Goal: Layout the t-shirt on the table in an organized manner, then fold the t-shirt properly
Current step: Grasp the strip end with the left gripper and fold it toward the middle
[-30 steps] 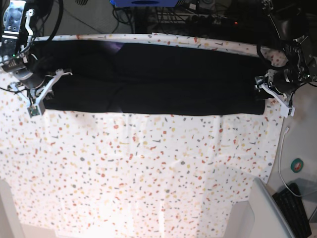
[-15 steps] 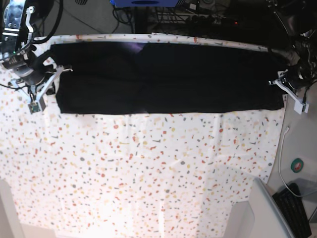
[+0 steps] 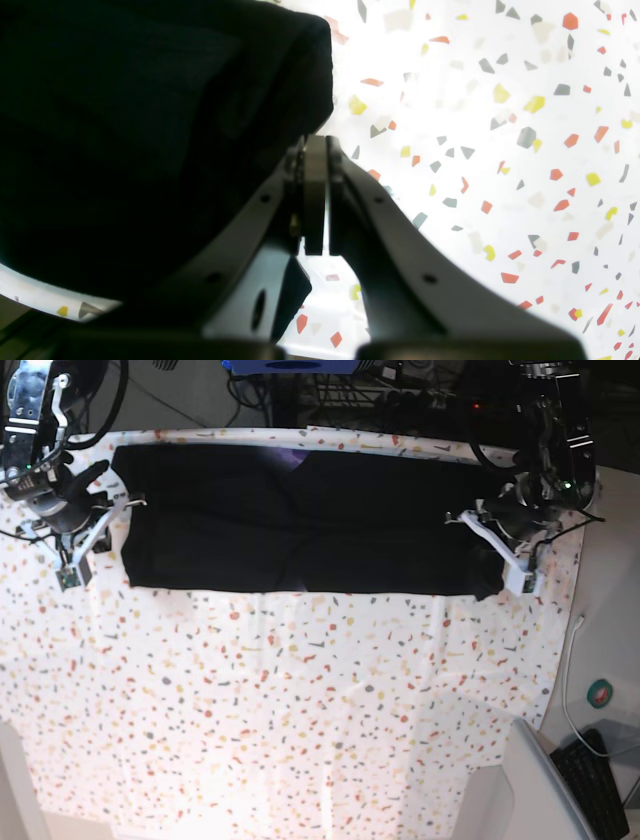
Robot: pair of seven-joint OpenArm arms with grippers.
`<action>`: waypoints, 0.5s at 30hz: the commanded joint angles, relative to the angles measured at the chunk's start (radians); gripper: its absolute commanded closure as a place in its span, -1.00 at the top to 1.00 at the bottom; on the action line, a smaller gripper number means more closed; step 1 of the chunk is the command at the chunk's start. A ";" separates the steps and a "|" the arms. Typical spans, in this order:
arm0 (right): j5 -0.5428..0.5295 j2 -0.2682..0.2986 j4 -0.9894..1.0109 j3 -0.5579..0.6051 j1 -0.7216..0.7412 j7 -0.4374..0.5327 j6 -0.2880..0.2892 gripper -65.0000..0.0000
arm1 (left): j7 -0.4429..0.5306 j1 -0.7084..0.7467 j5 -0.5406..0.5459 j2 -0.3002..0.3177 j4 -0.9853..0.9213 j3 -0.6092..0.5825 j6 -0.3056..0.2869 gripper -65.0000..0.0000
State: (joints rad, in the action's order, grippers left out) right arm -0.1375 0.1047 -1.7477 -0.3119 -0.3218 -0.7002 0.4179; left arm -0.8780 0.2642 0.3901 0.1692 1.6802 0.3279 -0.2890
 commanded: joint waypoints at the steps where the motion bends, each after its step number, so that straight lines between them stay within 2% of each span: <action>1: -0.007 0.010 -0.019 -0.003 0.006 0.018 -0.001 -1.00 | 0.019 -0.012 0.013 0.006 0.021 -0.026 0.007 -1.00; 5: -0.007 0.010 -0.019 -0.003 0.006 0.018 -0.001 -1.00 | 0.004 -0.035 0.008 -0.030 0.021 -0.141 0.009 -1.00; 9: -0.007 0.011 -0.019 -0.003 0.006 0.018 -0.001 -1.00 | -0.083 -0.073 0.008 -0.081 0.016 -0.158 0.009 -1.00; 15: -0.007 0.011 -0.019 -0.003 0.006 0.017 -0.001 -1.00 | -0.093 -0.085 0.008 -0.110 0.011 -0.164 0.009 -1.00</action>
State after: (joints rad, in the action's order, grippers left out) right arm -0.1371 0.1066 -1.7477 -0.3119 -0.3218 -0.7010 0.4179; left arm -0.9844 0.1867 0.3878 0.0601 1.6772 0.1665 -0.2760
